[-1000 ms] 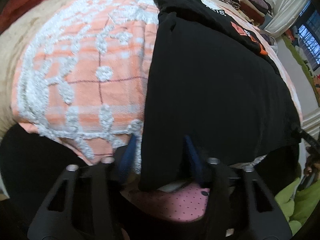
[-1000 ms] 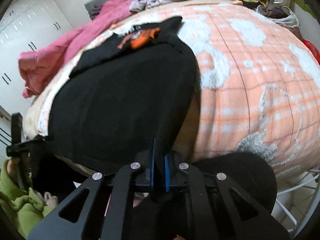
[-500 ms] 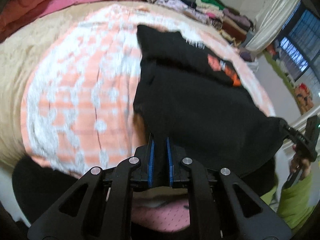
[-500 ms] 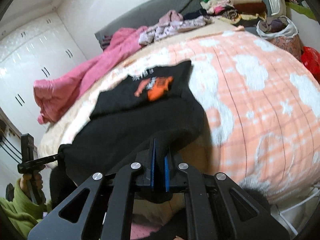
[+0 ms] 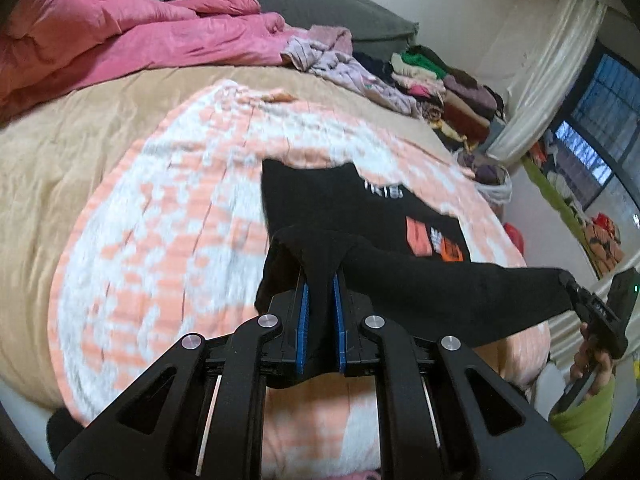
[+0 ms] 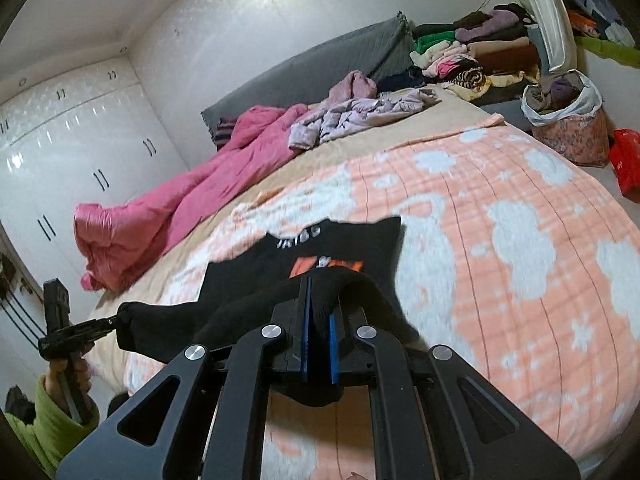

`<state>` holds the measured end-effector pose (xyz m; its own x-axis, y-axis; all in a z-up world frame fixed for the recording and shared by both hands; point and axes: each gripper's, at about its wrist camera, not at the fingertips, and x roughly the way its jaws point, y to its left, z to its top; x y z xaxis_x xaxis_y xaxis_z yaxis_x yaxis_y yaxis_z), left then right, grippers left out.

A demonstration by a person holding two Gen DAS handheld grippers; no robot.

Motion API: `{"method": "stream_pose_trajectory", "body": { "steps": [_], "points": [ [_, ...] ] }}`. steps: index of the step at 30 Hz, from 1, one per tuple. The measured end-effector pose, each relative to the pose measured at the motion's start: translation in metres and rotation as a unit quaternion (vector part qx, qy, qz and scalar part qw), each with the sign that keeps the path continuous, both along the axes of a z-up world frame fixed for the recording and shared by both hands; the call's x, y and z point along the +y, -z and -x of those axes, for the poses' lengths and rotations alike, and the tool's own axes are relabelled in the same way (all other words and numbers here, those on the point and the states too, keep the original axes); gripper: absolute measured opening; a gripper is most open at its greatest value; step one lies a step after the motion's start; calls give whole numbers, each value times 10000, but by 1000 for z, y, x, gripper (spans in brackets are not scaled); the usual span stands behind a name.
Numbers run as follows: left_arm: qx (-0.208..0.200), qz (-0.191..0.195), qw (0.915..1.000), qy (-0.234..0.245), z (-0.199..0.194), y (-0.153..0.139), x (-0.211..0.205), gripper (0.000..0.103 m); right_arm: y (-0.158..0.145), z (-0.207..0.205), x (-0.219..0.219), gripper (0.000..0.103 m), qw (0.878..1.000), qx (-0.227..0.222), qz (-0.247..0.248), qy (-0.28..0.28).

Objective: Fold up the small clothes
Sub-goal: 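Lift the hem with both grippers and fold it toward the collar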

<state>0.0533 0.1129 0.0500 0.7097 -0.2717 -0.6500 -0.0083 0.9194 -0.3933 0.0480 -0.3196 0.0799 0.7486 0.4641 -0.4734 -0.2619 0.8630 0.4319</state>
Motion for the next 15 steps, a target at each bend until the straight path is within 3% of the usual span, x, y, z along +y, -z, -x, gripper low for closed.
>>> {"method": "stream_pose_trajectory", "body": {
  "steps": [15],
  "points": [
    [212, 273, 9984, -439, -84, 8, 20, 4, 9, -106, 6, 6, 9995, 239, -9, 211]
  ]
}}
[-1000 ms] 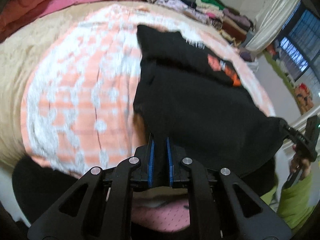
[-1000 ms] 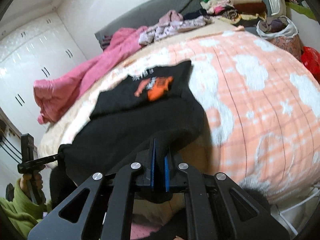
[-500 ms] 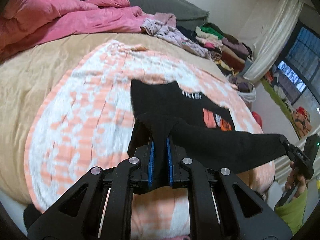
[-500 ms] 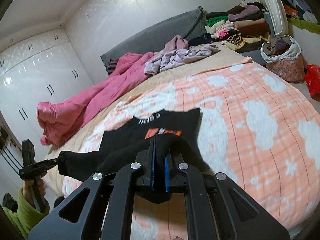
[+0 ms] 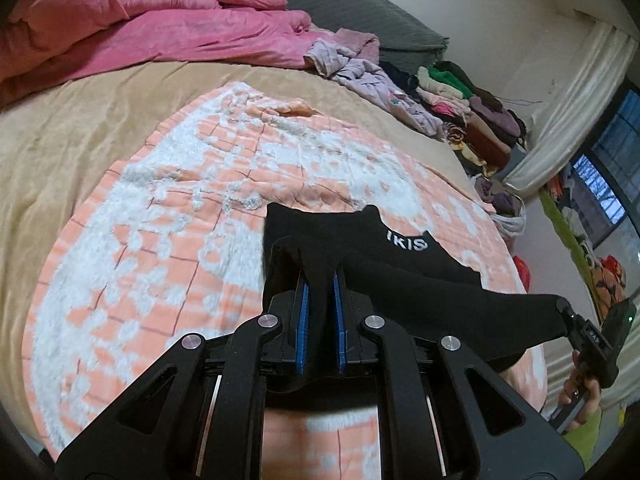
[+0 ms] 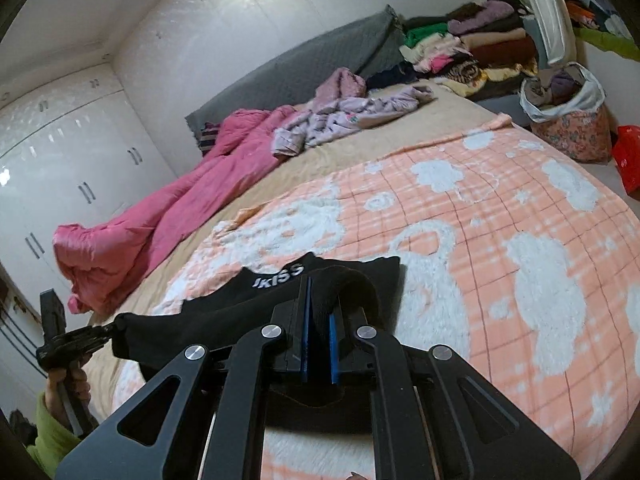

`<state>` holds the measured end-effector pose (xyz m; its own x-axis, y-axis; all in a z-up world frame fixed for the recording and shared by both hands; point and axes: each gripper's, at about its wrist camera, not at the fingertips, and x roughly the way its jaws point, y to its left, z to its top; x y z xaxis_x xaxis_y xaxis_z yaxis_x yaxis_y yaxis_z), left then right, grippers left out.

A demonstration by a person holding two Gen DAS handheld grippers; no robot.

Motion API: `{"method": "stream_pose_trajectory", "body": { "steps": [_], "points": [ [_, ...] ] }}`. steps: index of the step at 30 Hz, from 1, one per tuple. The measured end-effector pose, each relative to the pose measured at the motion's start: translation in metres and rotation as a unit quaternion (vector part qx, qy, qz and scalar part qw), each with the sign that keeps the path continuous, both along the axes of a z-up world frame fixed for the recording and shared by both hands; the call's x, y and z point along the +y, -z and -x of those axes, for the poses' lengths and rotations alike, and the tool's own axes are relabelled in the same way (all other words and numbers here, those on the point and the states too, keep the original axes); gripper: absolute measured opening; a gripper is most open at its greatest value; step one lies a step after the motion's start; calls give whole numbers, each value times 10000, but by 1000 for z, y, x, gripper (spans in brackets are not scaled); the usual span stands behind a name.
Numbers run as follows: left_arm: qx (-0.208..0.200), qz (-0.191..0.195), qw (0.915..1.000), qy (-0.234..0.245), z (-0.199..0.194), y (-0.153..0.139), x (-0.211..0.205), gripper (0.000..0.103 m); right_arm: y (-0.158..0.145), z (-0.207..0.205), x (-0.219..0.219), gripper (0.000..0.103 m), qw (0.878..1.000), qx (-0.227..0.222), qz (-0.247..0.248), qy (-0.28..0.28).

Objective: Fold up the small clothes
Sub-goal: 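Lift the hem with both grippers and fold it toward the collar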

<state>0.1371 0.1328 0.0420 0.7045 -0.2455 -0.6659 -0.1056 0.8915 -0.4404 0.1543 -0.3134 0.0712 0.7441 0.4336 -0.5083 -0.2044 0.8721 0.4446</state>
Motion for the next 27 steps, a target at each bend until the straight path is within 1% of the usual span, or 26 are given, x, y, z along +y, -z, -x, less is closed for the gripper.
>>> {"method": "stream_pose_trajectory", "body": {
  "steps": [5, 13, 17, 20, 21, 22, 23, 24, 25, 27],
  "points": [
    [160, -52, 9998, -46, -23, 12, 1, 5, 18, -29, 1, 6, 9995, 245, 98, 164],
    [464, -142, 9987, -170, -52, 40, 3, 5, 48, -58, 6, 6, 9973, 610, 279, 285],
    [577, -152, 9979, -256, -62, 54, 5, 7, 62, -67, 8, 7, 9953, 801, 388, 372],
    [570, -175, 9977, -331, -65, 56, 8, 12, 70, -73, 7, 10, 9941, 925, 381, 426],
    [550, -194, 9976, -362, -65, 55, 10, 17, 71, -73, 7, 13, 9940, 930, 393, 430],
    [488, -203, 9978, -412, -63, 51, 13, 20, 71, -73, 6, 17, 9939, 925, 409, 430],
    [448, -246, 9977, -447, -61, 47, 14, 21, 71, -73, 6, 31, 9939, 918, 414, 444],
    [383, -364, 9973, -507, -58, 41, 16, 21, 69, -71, 4, 52, 9938, 863, 452, 544],
    [320, -433, 9972, -524, -55, 37, 16, 21, 67, -69, 2, 55, 9937, 792, 498, 624],
    [178, -573, 9971, -466, -48, 28, 14, 22, 62, -64, -2, 55, 9937, 689, 567, 677]
  ]
}}
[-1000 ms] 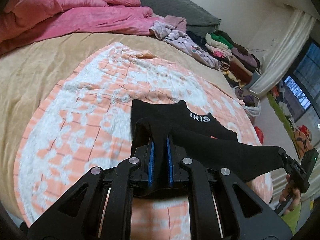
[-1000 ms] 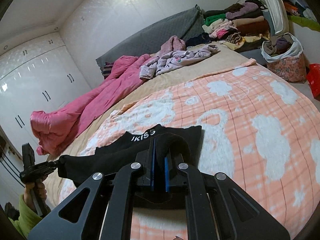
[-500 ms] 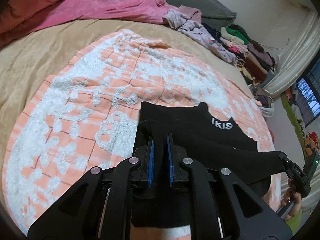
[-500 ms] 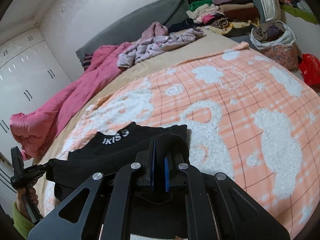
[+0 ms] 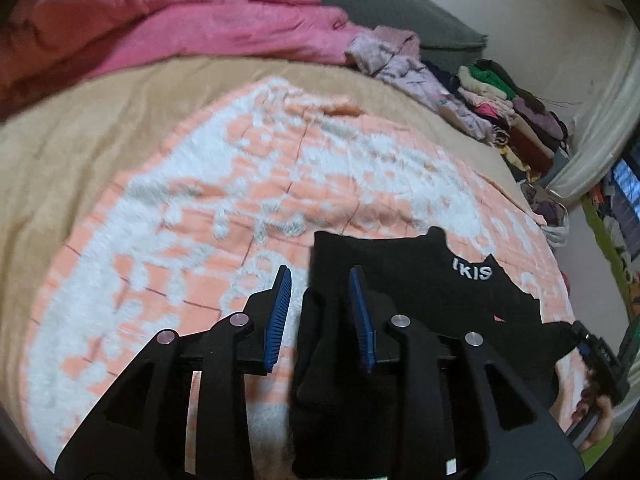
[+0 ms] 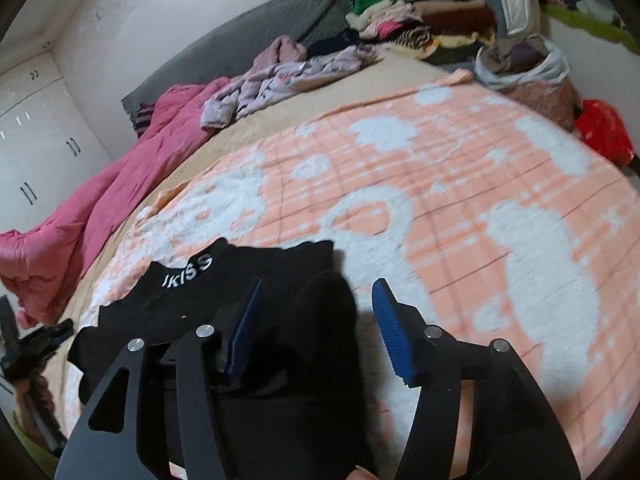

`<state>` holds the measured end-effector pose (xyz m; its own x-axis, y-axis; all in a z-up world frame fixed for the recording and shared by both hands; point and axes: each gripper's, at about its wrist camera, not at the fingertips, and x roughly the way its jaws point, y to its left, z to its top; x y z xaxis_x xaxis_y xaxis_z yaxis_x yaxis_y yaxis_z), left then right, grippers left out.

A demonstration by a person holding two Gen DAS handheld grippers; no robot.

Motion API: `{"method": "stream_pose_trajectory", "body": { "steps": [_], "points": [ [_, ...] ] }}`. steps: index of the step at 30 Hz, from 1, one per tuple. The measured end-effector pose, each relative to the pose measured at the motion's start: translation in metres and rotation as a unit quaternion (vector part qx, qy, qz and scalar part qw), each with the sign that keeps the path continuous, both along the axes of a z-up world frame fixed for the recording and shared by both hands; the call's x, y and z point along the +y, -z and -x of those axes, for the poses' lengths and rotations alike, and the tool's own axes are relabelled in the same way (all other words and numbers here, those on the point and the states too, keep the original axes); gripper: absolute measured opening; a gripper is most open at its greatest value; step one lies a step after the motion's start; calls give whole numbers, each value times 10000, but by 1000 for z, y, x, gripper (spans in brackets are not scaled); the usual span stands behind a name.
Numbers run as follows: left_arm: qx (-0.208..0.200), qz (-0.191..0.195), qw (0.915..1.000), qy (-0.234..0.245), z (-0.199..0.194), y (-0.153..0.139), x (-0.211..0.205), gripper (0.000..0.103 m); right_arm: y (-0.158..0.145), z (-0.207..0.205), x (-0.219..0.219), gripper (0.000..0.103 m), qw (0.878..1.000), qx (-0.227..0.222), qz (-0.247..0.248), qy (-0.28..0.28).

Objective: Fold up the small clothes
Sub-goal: 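Lift the hem with both grippers and fold it toward the collar, then lay the hem over the collar and open both grippers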

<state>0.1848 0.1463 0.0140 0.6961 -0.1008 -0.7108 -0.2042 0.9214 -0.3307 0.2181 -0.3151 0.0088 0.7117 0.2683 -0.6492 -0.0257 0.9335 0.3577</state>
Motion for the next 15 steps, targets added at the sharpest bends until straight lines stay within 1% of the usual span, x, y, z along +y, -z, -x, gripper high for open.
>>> {"method": "stream_pose_trajectory", "body": {
  "steps": [3, 4, 7, 8, 9, 10, 12, 13, 15],
  "points": [
    [-183, -401, 9988, 229, 14, -12, -15, 23, -11, 13, 3, 55, 9994, -244, 206, -94],
    [-246, -590, 9972, 379, 22, -15, -25, 23, -14, 17, 5, 55, 9990, -309, 280, -147],
    [-284, -892, 9927, 754, 35, -16, -50, 23, -23, 38, 25, 55, 9951, -558, 618, -540],
    [-276, -967, 9909, 897, 38, -14, -59, 23, -23, 44, 33, 53, 9934, -579, 700, -704],
    [-259, -1046, 9889, 1020, 42, -11, -68, 23, -23, 48, 38, 49, 9921, -572, 747, -832],
    [-205, -1138, 9865, 1158, 46, -7, -79, 23, -21, 54, 48, 39, 9898, -549, 803, -1036],
    [-77, -1100, 9842, 1388, 50, 4, -92, 21, -17, 61, 61, 27, 9875, -476, 855, -1234],
    [-29, -1154, 9832, 1415, 51, 10, -97, 19, -14, 63, 67, 25, 9864, -421, 859, -1338],
    [56, -1345, 9799, 1475, 53, 20, -105, 18, -6, 69, 80, 24, 9834, -305, 980, -1499]
  ]
}}
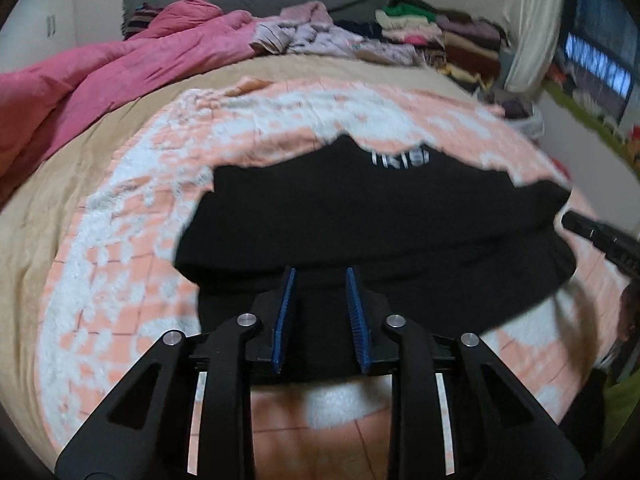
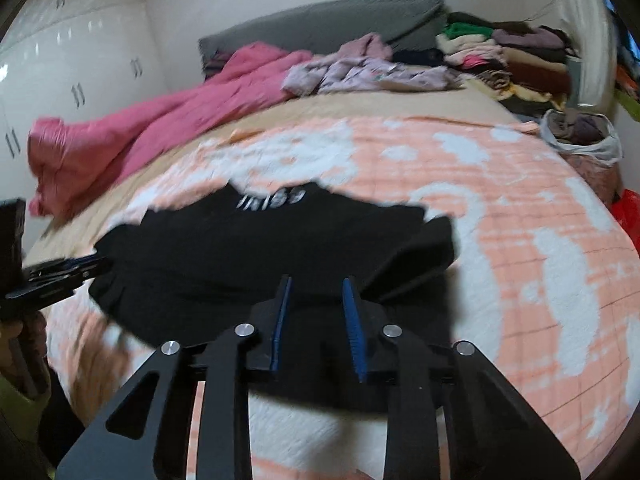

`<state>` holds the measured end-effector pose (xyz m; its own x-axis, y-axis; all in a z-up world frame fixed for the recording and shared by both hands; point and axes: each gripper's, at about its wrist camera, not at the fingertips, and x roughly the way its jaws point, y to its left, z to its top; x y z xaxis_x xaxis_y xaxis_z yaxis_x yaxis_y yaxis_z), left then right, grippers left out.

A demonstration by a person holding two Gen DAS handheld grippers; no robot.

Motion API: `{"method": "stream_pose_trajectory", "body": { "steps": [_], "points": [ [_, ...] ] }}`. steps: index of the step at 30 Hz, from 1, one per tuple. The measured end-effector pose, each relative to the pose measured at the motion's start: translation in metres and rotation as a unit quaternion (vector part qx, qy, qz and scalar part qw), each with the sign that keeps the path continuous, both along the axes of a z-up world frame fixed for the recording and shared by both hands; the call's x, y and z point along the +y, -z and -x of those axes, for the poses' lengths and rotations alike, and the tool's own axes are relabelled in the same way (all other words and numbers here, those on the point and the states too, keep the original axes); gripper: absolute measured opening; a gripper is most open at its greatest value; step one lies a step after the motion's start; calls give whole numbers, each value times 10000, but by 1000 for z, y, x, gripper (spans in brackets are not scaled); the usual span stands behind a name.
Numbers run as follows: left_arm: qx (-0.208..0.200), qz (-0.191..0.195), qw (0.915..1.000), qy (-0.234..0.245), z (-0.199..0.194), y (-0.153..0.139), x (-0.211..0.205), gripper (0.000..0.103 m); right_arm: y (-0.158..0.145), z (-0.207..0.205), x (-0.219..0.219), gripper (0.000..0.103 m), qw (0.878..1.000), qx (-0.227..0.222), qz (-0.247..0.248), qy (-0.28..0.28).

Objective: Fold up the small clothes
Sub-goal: 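Lay the hem over the collar and open both grippers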

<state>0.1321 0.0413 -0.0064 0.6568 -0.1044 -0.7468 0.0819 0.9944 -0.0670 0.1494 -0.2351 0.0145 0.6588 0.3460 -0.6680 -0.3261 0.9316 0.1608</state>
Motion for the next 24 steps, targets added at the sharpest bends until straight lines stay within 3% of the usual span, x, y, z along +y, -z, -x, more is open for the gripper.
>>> {"method": "stream_pose_trajectory", "body": {
  "steps": [9, 22, 24],
  "points": [
    [-77, -699, 9975, -72, -12, 26, -19, 18, 39, -8, 26, 24, 9962, 400, 771, 8],
    [33, -551, 9981, -287, -73, 21, -7, 19, 46, -73, 35, 24, 9958, 359, 805, 243],
    [28, -536, 9978, -384, -85, 19, -2, 24, 44, -84, 34, 24, 9964, 354, 709, 317]
  ]
}}
